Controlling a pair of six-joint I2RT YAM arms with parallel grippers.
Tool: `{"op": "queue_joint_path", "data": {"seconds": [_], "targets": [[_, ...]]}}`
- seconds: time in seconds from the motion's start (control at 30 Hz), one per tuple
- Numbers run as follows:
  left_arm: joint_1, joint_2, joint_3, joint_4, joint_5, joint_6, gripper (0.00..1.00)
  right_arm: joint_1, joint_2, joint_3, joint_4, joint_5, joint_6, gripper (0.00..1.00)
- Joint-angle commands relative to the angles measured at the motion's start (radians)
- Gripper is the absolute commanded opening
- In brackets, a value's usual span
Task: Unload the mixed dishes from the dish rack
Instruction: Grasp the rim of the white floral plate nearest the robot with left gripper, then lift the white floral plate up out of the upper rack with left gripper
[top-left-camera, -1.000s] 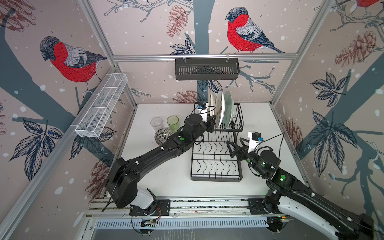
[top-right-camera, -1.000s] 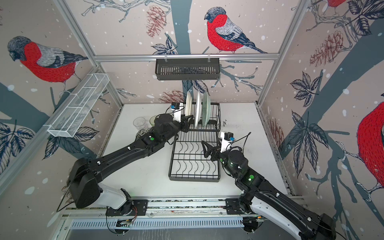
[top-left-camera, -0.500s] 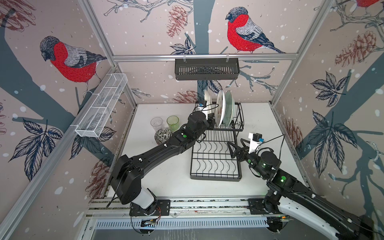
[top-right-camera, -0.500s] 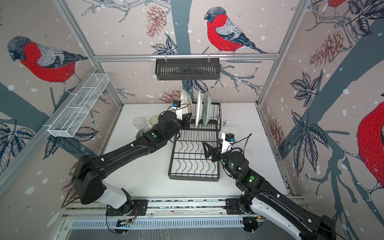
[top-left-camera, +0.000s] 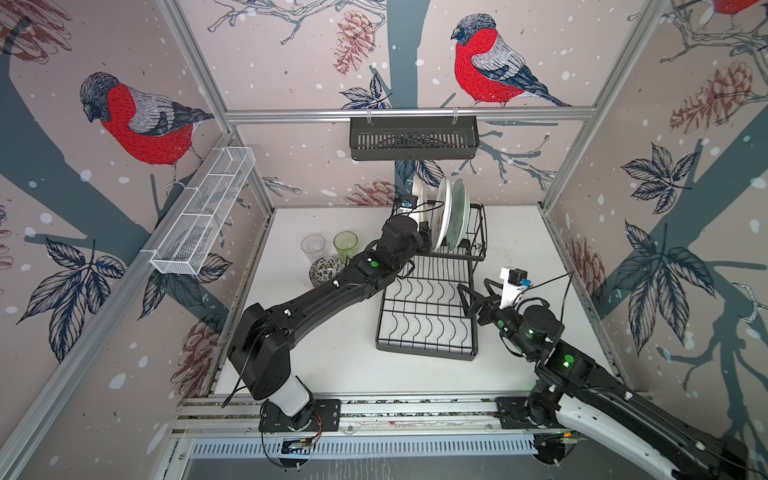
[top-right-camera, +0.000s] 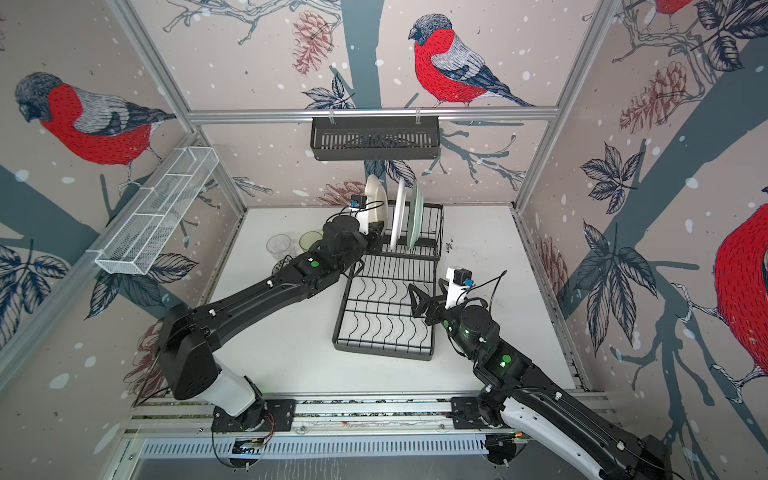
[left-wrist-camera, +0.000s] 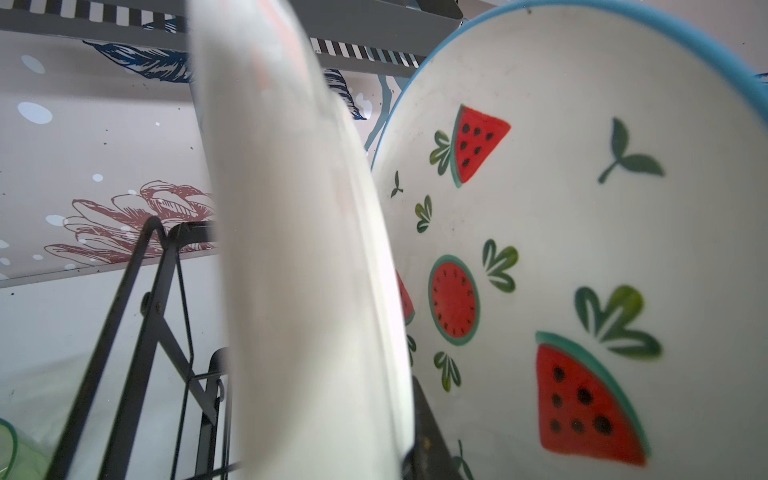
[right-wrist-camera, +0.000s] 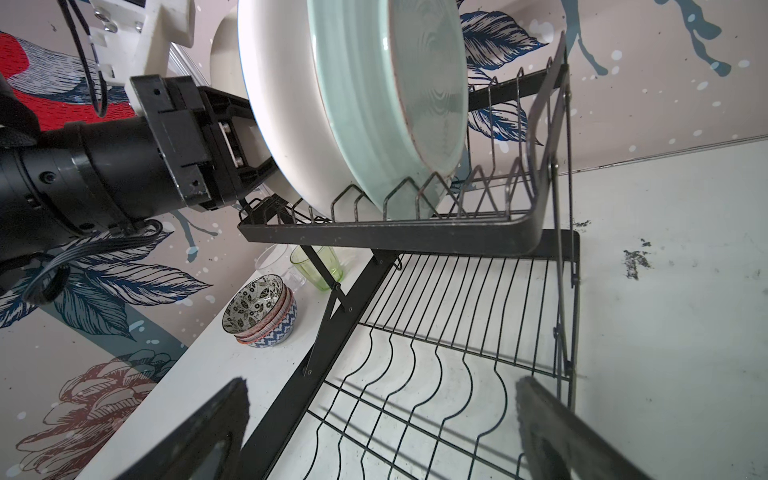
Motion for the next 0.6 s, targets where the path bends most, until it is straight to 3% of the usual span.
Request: {"op": "queue_joint_path", "data": {"seconds": [0.0,0.23,0.57], "targets": [[-0.002,0.002,0.023,0.053,0.015,0.026,0.06,-0.004,-0.003,-0.004,0.006,0.014,0.014,1.0],[-0.003,0.006,0.061,0.055,0.002,0.049,0.0,-0.015,0.001,-0.007,0.012,0.011,0.012,0.99],[-0.005,-0.026,0.07,0.094,0.026,0.092,0.0,-0.033,0.005,-0.01,0.02,-0.006,0.014,1.0]]}}
